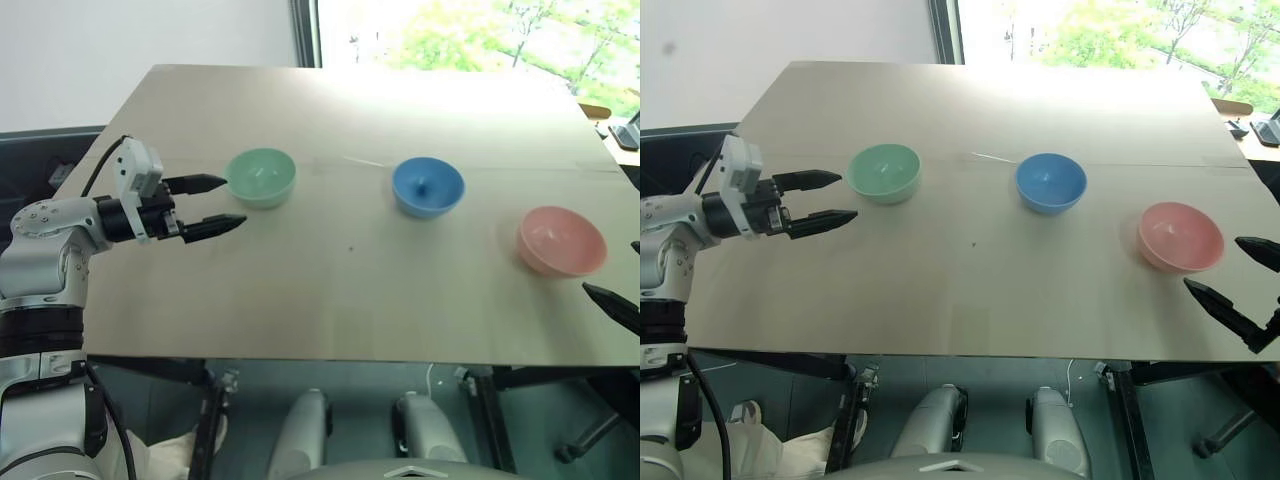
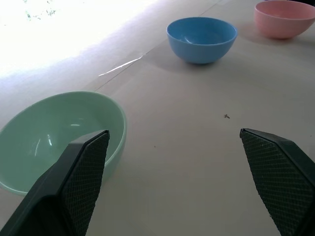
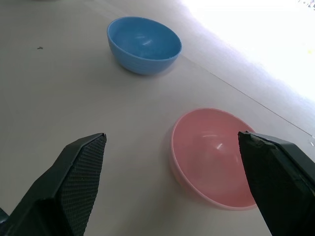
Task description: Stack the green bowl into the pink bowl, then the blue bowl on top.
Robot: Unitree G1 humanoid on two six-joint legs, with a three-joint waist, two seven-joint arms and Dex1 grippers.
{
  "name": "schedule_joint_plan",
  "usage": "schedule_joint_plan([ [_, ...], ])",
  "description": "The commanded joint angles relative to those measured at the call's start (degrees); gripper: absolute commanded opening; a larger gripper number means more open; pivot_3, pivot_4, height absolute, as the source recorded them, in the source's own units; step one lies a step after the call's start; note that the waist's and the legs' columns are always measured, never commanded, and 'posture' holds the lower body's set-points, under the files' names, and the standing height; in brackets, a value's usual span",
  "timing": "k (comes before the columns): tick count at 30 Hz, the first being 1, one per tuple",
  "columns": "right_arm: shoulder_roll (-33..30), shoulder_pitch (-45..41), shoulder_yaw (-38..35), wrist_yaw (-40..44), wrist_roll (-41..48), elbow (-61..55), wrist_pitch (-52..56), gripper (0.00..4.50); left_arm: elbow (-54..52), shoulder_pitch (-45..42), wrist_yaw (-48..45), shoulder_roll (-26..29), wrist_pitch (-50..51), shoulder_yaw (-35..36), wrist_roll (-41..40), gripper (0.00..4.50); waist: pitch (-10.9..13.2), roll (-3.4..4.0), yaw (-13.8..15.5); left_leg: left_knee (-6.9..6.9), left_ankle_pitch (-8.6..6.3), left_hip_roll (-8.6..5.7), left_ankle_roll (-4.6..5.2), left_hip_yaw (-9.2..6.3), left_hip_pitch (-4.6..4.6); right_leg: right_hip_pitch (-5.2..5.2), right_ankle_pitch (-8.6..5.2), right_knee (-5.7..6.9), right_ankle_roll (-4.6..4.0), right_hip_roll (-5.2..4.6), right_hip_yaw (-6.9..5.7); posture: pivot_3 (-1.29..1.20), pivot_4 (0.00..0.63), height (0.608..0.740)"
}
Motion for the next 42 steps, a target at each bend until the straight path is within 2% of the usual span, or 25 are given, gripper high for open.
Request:
schedule_joint_plan([
  [1,-1.1,-0.8,-0.7,0.3,-0.4,-0.2,-0.6,4.5,-1.3,-1.7,0.0,-0.7,0.4,0.5,-1.0,4.49,0.0,0.0,0.0,0.0,0.0,0.0,0.0,0.0,0.0,0.0,0.0,0.0,0.0,0.0,0.0,0.0,0.15,0.74],
  [8,-2.4,-4.3,3.4,-1.5,-2.9,-0.5,-0.6,4.5,-3.7,-4.3,-1.6,-3.2,2.7,-0.5,-2.8,4.49,0.0,-0.02,0.3,0.05,0.0,0.0,0.0,-0.01,-0.01,0.0,0.0,0.03,0.0,0.02,-0.01,0.0,0.15,0.74],
  [10,-3.3,-4.9,6.0,-5.6,-8.2,-1.7,0.3,4.5,-4.5,-5.0,-3.6,-4.0,1.1,-1.6,-2.8,4.49,0.0,-0.02,0.3,0.05,0.0,0.0,0.0,0.0,-0.02,0.0,0.0,0.03,0.0,0.01,-0.01,0.0,0.15,0.74],
  [16,-6.1,-16.2,23.1,-15.3,-17.4,3.4,6.1,4.5,-9.2,-6.0,-6.0,-8.9,-0.9,-5.4,-3.0,4.49,0.0,-0.03,0.6,0.16,0.0,-0.02,0.0,0.02,0.0,0.02,0.01,0.09,0.01,0.02,0.02,0.0,0.15,0.74],
  [21,-5.2,-25.9,34.0,-18.0,-21.6,11.2,9.2,4.5,-12.4,-6.5,-5.0,-12.6,-0.9,-7.1,-3.6,4.49,0.0,0.0,0.6,0.13,0.0,-0.03,0.0,0.02,-0.05,-0.04,0.01,0.09,0.0,0.02,0.02,0.0,0.15,0.74],
  [24,-4.4,-29.1,36.3,-17.9,-21.7,14.6,10.8,3.7,-14.3,-6.2,-4.6,-13.2,-0.3,-7.1,-3.8,4.5,0.0,0.01,0.6,0.13,0.0,-0.03,0.0,0.01,-0.08,-0.05,0.01,0.06,0.0,0.02,0.02,0.0,0.15,0.74],
  [28,-4.3,-30.9,37.3,-17.6,-21.7,16.6,12.3,2.13,-15.8,-5.2,-4.2,-12.7,0.5,-6.5,-4.4,4.5,0.0,0.01,0.7,0.14,0.0,-0.03,0.0,0.01,-0.07,-0.05,0.01,0.07,0.0,0.01,0.02,0.0,0.15,0.74],
  [29,-4.4,-30.9,37.5,-17.2,-21.7,16.9,12.3,1.88,-16.2,-4.8,-4.0,-12.6,0.7,-6.3,-4.5,4.5,0.0,0.01,0.7,0.14,0.0,-0.03,0.0,0.0,-0.06,-0.03,0.01,0.07,0.0,0.01,0.02,0.0,0.15,0.74],
  [33,-4.3,-30.8,38.0,-15.9,-21.2,16.5,12.2,0.21,-17.7,-3.6,-2.8,-12.5,1.4,-5.7,-5.2,4.5,0.0,0.01,0.6,0.14,0.0,-0.03,0.0,0.01,-0.05,-0.04,0.01,0.08,0.0,0.02,0.02,0.0,0.15,0.74],
  [34,-4.3,-30.8,38.2,-15.7,-21.2,16.2,12.3,0.09,-18.0,-3.4,-2.5,-12.5,1.5,-5.6,-5.4,4.5,0.0,0.01,0.6,0.14,0.0,-0.03,0.0,0.01,-0.05,-0.04,0.01,0.08,0.0,0.02,0.02,0.0,0.15,0.74],
  [39,-4.3,-31.1,39.0,-14.9,-20.9,13.2,12.4,0.09,-17.9,-3.0,-1.7,-13.0,1.3,-5.6,-5.4,4.5,0.0,0.01,0.6,0.14,0.0,-0.03,0.0,0.01,-0.04,-0.04,0.01,0.09,0.0,0.02,0.02,0.0,0.15,0.74],
  [42,-3.1,-32.2,38.7,-13.4,-14.5,3.0,16.4,0.09,-17.2,-2.8,-2.1,-12.6,0.9,-5.8,-5.1,4.5,0.1,0.05,0.5,0.14,0.0,-0.03,0.0,0.01,-0.04,-0.05,0.01,0.1,0.0,0.02,0.03,0.0,0.15,0.74],
])
